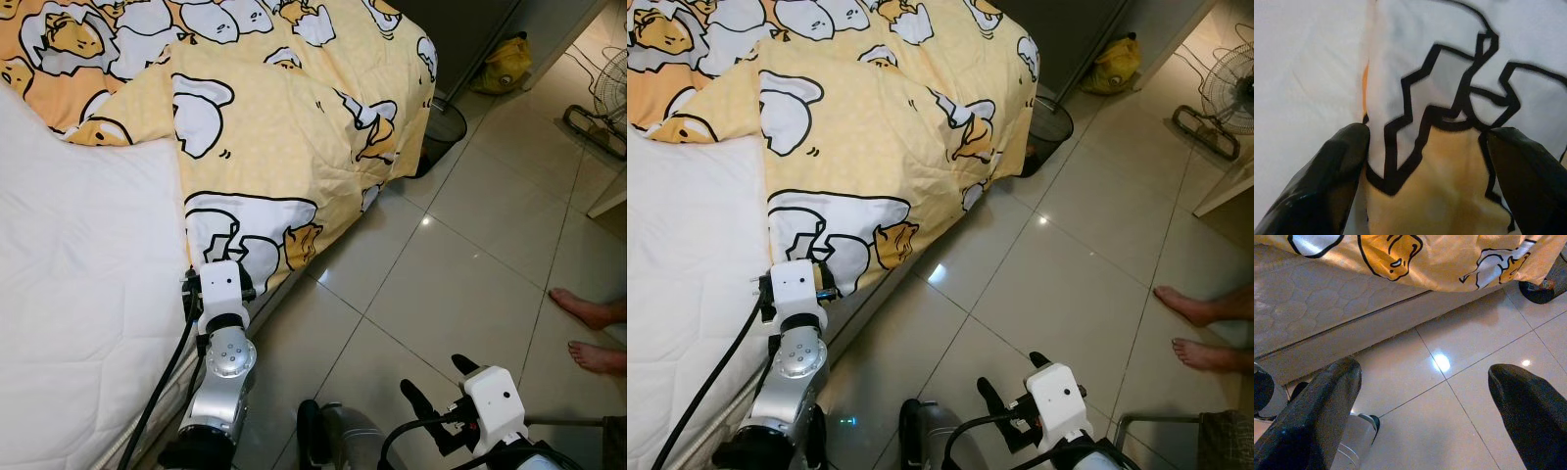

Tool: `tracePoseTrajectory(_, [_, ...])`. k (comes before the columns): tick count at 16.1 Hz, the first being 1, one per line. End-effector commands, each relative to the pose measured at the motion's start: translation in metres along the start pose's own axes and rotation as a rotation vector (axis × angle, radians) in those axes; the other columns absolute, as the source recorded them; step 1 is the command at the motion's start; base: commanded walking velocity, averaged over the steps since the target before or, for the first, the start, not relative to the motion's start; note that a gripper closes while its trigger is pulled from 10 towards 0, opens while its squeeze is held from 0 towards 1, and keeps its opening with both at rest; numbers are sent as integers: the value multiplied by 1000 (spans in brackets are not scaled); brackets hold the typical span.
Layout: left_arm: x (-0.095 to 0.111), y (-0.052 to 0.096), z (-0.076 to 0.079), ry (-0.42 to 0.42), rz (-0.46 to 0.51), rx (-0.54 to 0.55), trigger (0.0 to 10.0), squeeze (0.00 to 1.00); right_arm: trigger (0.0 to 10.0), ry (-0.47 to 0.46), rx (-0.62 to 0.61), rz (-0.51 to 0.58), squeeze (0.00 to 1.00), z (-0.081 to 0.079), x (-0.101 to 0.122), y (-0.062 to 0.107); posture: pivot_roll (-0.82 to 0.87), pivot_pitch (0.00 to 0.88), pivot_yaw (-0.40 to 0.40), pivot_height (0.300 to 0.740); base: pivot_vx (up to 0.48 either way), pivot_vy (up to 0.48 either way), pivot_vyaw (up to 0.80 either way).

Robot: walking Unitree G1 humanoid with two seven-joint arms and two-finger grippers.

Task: Clean up the room

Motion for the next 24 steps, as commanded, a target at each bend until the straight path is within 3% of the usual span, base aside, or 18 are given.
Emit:
tracePoseTrajectory(1, [-18, 10, 16, 21, -95, -54, 10000, 0, 10000, -1, -10, -38, 0, 6, -7, 6, -209, 216, -214, 722, 0, 0, 0])
tracePoseTrajectory(4, [-41, 12, 28, 12, -246, -128, 10000, 0, 10000, -3, -6, -49, 0, 6, -10, 5, -206, 223, -215, 722, 0, 0, 0])
tracePoseTrajectory(5, [-44, 6, 25, 17, -272, -116, 10000, 0, 10000, -4, -4, -53, 0, 5, -11, 4, -203, 225, -218, 722, 0, 0, 0])
tracePoseTrajectory(6, [-41, 1, 23, 17, -264, -112, 3294, 0, 10000, -4, -3, -55, 0, 5, -11, 4, -204, 227, -219, 722, 0, 0, 0])
tracePoseTrajectory(7, [-34, -4, 26, 3, -242, -149, 0, 0, 10000, -4, -2, -57, 0, 5, -12, 4, -204, 227, -219, 722, 0, 0, 0])
tracePoseTrajectory(9, [-23, -13, 31, -31, -196, -201, 0, 0, 10000, -3, -3, -59, 0, 6, -12, 3, -204, 230, -218, 722, 0, 0, 0])
tracePoseTrajectory(13, [-21, -17, 35, -64, -186, -270, 0, 0, 10000, -4, -12, -56, 0, 7, -12, 2, -211, 236, -216, 722, 0, 0, 0])
tracePoseTrajectory(18, [-36, -11, 30, -66, -213, -289, 0, 0, 10000, -11, -17, -56, 0, 6, -12, 0, -201, 239, -211, 722, 0, 0, 0])
tracePoseTrajectory(24, [-29, -13, 34, -183, -129, -335, 0, 0, 10000, -14, -16, -49, 0, 5, -11, -4, -199, 239, -201, 722, 0, 0, 0])
Point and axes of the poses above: a point about 5 cm out from each wrist's last joint towards the gripper, its own y axis pointing back from the gripper into the wrist, its own x axis along the axis of the wrist's last joint, z = x × y, the point moved 2 cm from there along -y, pointing out of the wrist towards the gripper, and after that the axes turned 6 degrees about -y, right-handed, at the moved point
